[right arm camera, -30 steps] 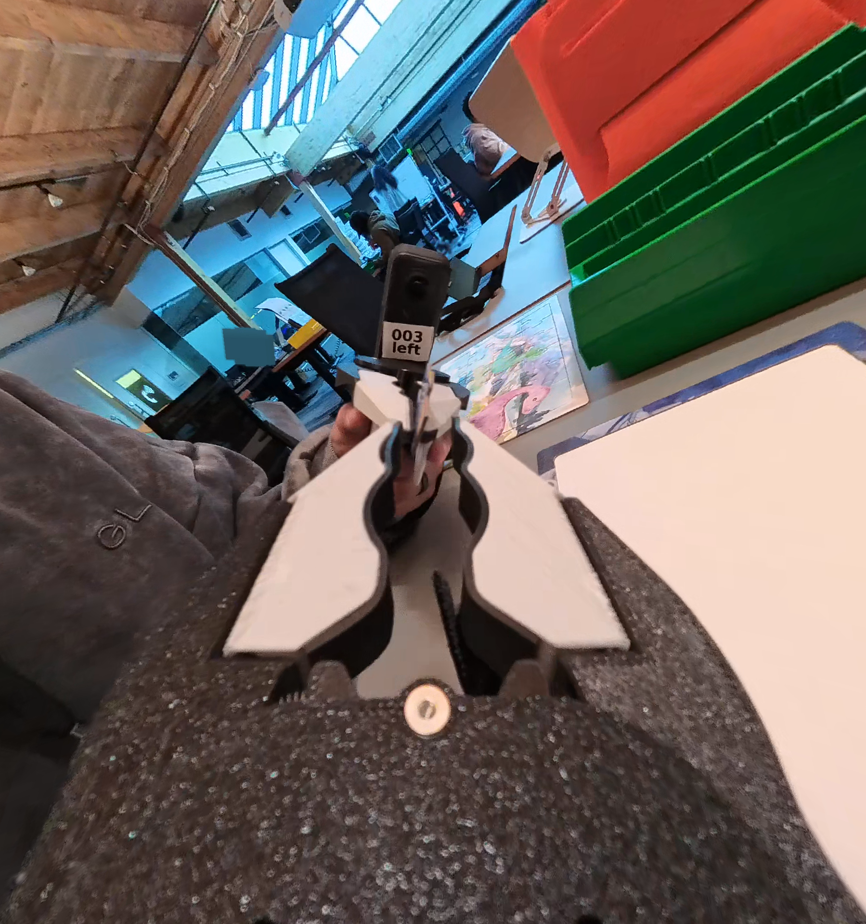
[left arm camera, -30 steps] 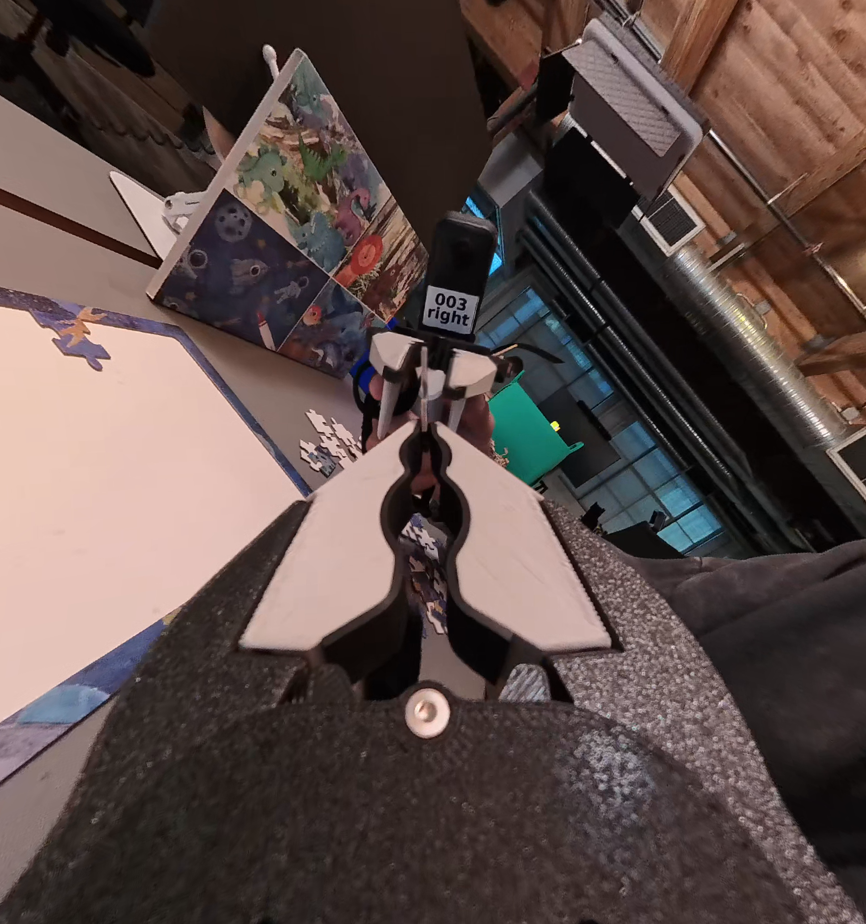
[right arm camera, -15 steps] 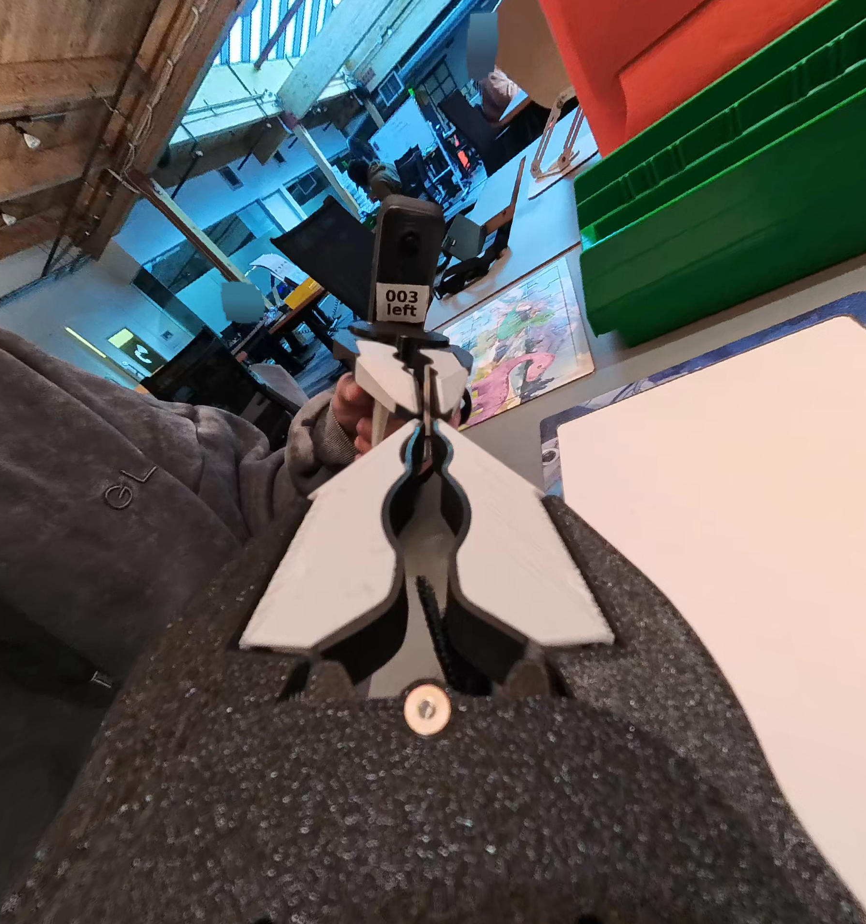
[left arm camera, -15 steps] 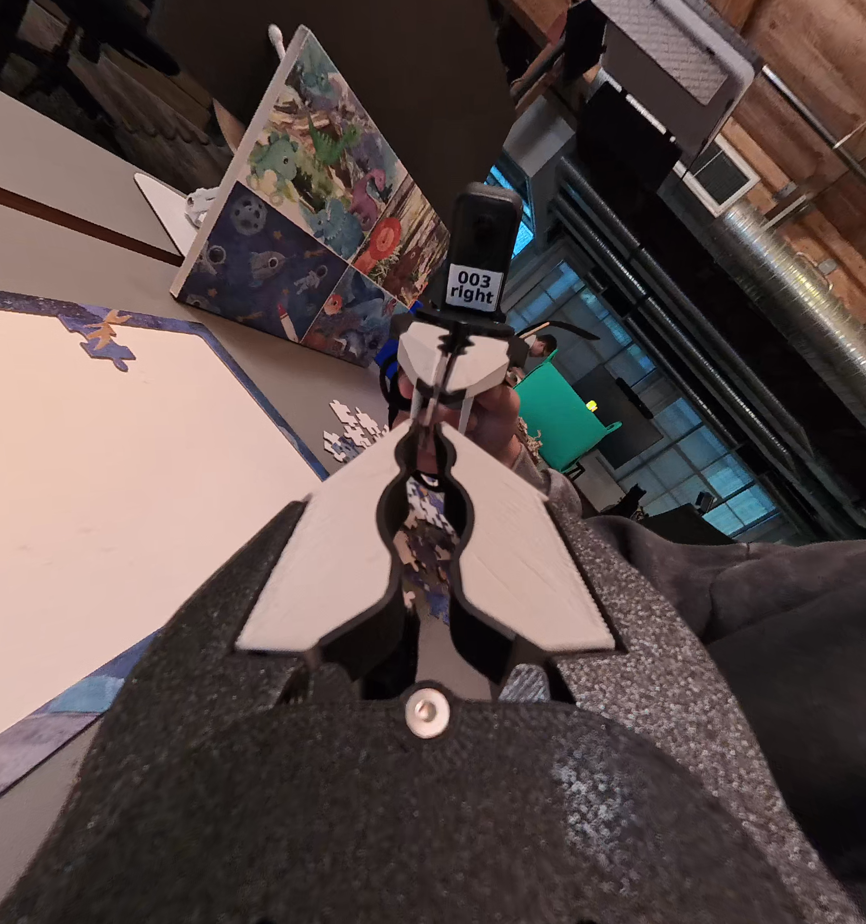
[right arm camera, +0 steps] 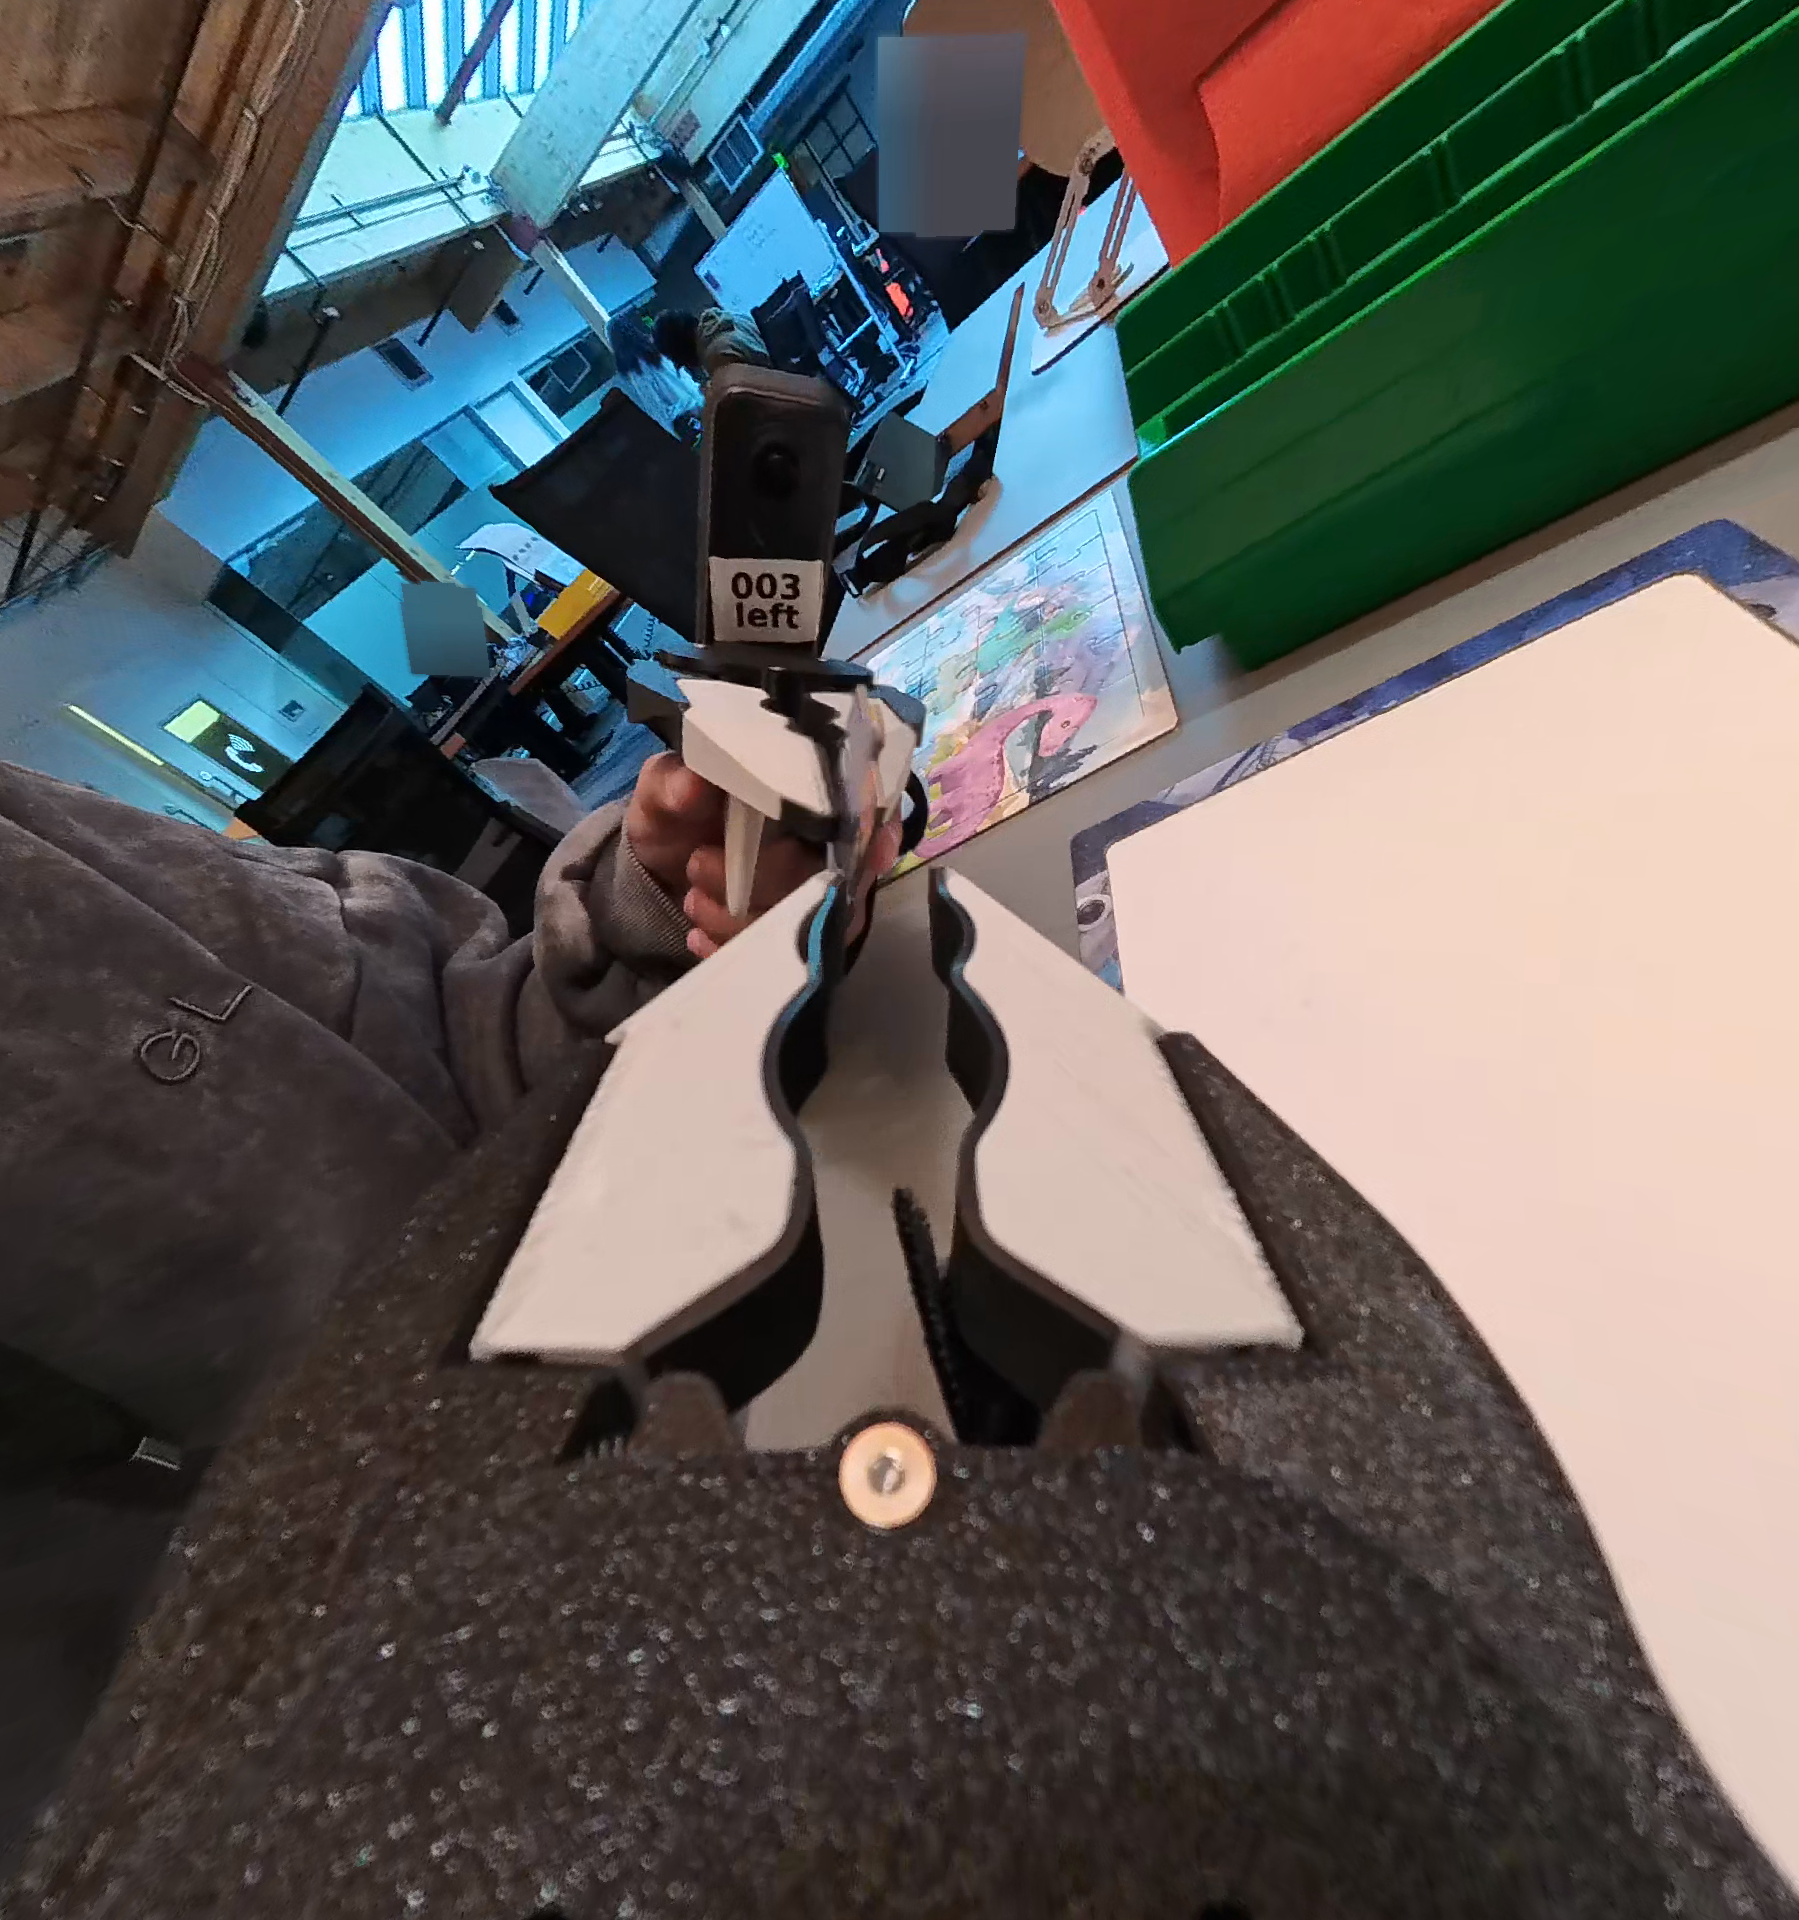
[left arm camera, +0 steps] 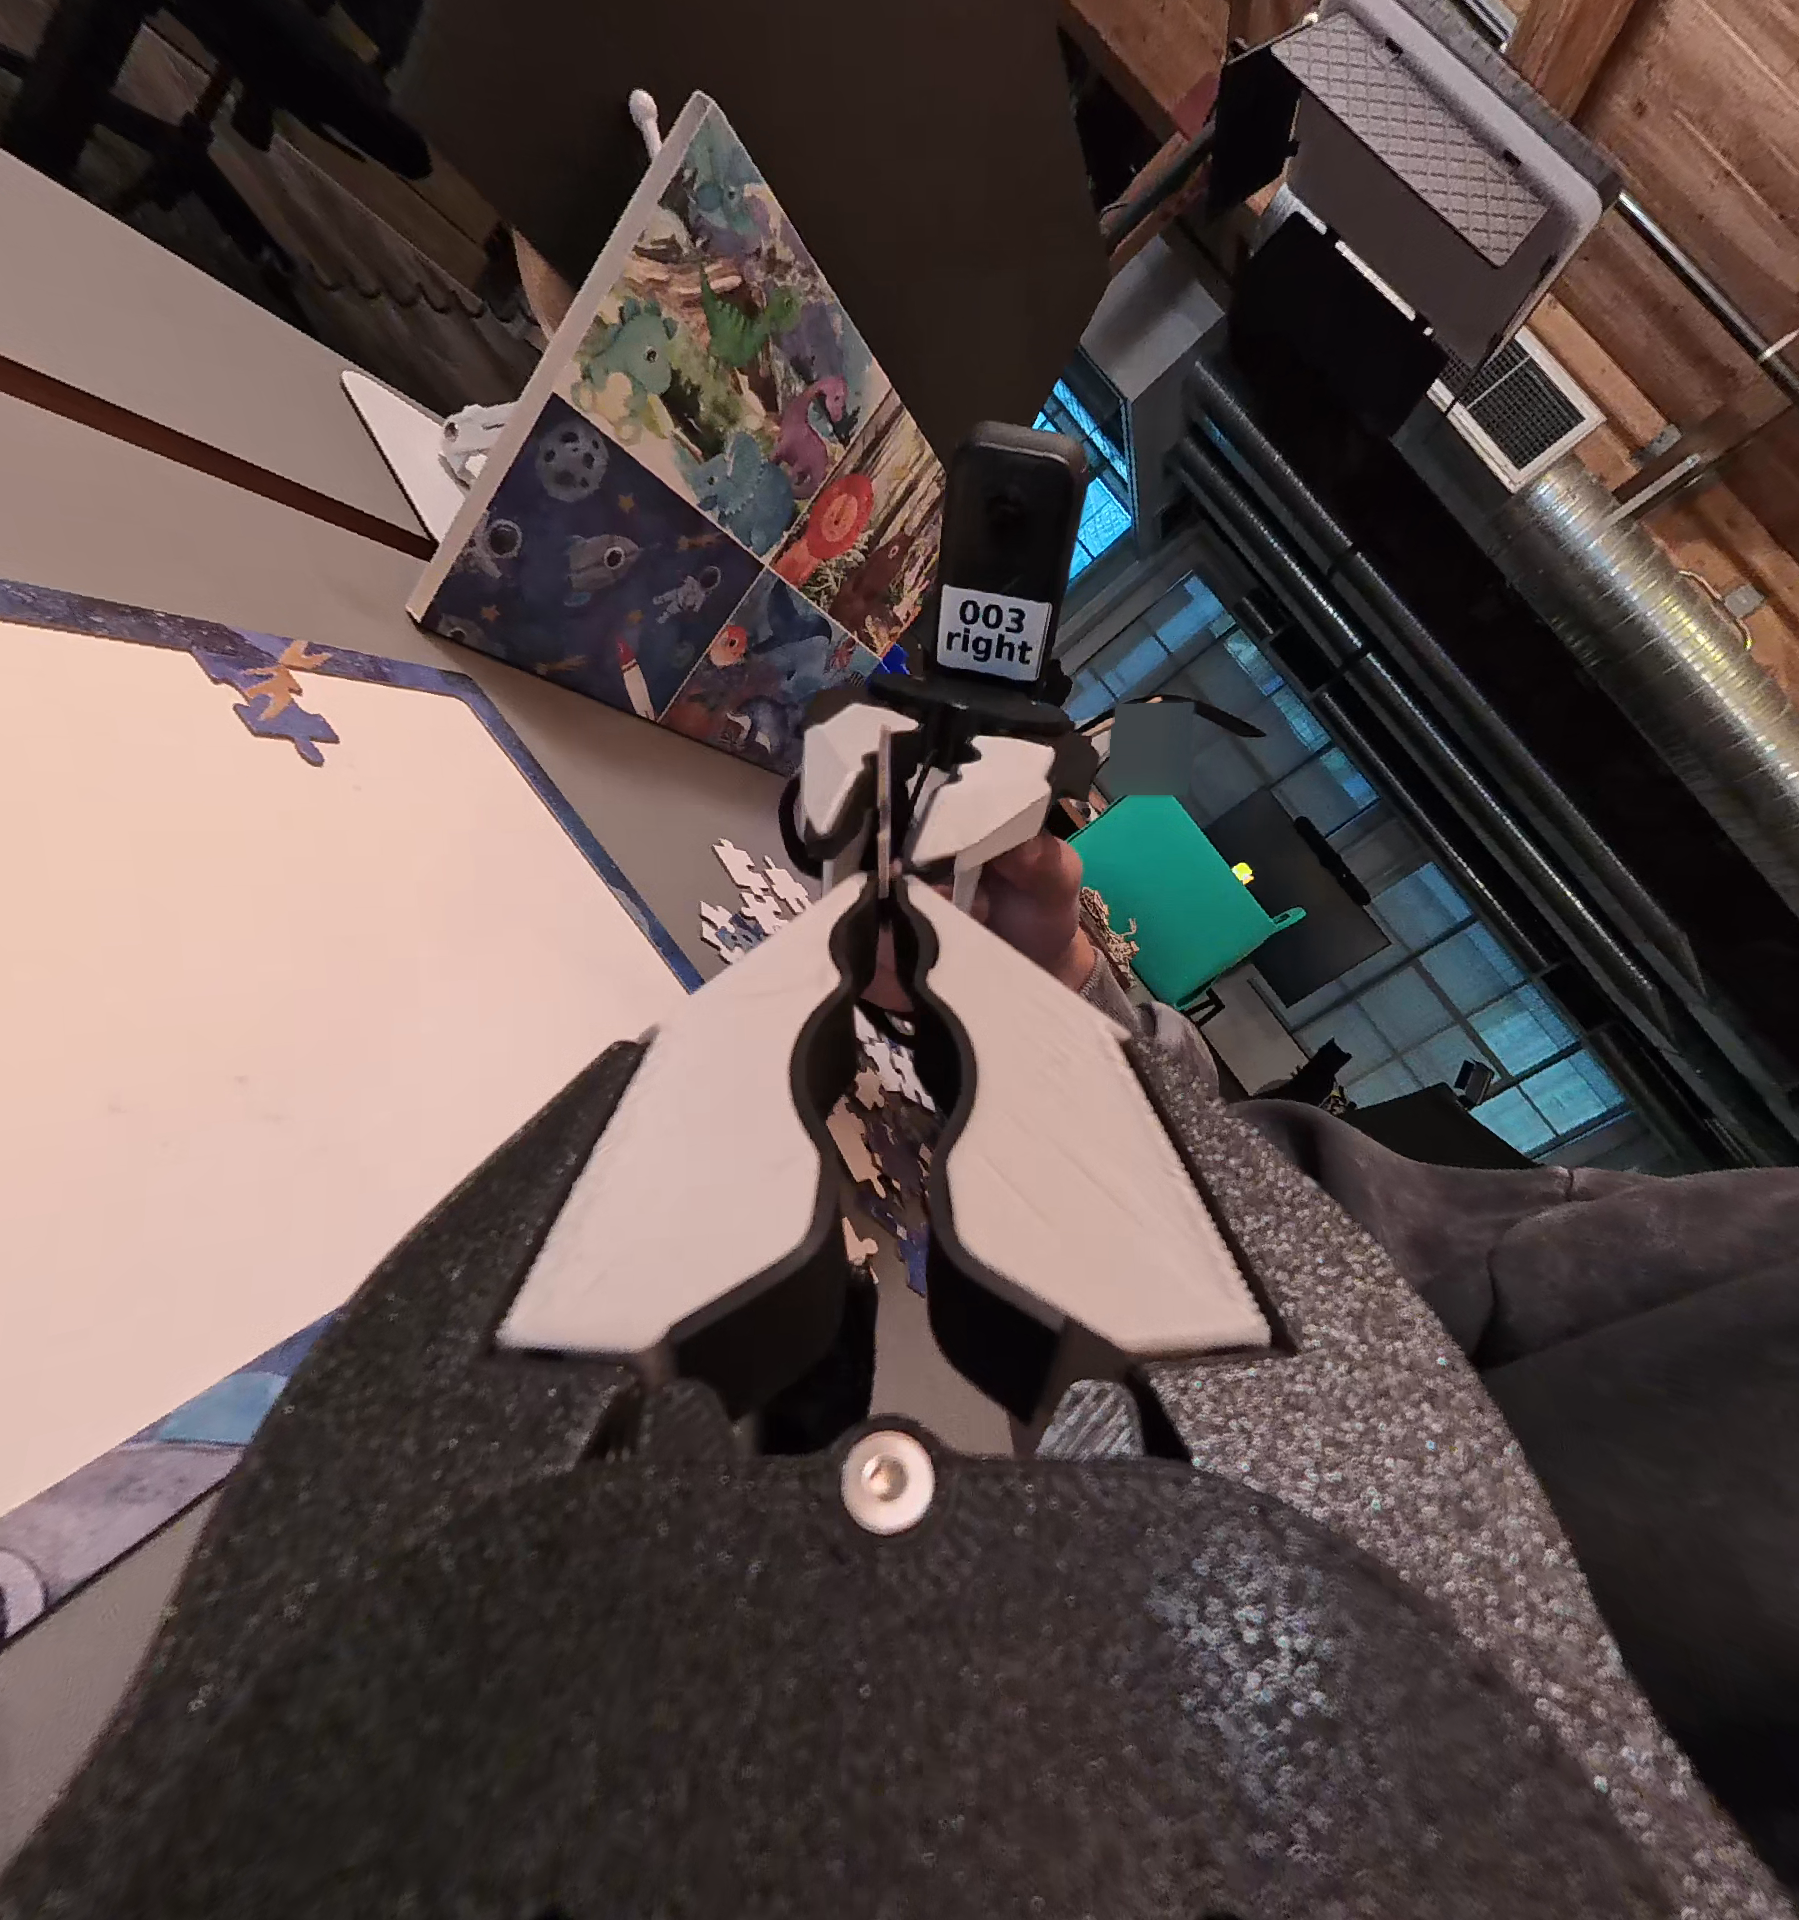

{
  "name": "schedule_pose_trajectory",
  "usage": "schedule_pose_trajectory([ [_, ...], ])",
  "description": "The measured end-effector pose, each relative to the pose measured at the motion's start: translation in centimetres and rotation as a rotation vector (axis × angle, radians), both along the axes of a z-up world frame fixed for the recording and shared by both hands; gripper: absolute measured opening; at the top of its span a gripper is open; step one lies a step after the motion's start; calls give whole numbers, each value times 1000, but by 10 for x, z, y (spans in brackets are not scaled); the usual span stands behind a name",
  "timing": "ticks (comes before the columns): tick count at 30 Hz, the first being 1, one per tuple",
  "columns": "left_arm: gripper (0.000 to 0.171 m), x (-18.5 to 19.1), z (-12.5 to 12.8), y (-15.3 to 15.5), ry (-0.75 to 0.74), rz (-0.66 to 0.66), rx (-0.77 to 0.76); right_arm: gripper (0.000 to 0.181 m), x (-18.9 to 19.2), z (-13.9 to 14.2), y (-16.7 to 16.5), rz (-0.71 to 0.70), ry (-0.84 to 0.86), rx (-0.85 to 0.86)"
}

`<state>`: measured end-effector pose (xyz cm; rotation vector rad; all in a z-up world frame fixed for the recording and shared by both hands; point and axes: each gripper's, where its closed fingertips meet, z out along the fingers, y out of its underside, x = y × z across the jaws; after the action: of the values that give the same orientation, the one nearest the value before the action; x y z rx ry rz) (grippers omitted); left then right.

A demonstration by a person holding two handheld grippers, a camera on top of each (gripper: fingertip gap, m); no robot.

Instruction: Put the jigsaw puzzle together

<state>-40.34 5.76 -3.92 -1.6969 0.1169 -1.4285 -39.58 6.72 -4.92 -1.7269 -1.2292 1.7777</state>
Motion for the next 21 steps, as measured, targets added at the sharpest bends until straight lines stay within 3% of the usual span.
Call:
schedule_pose_trajectory([
  [3,1,0,0,0,-11,-5,-8,2,-4,0,-8,31,9,27],
  [10,1,15,-5,-9,33,-77,-4,0,6,14,-6,24,54,96],
  [14,7,11,-4,-6,42,-46,0,0,11,10,-2,14,27,100],
  [17,0,5,2,-5,20,-24,19,0,10,6,-1,9,5,78],
  [19,0,4,5,-5,10,-18,34,25,5,5,-1,-2,0,47],
  [21,1,4,7,-5,-6,-23,37,25,3,14,-9,40,55,-1],
])
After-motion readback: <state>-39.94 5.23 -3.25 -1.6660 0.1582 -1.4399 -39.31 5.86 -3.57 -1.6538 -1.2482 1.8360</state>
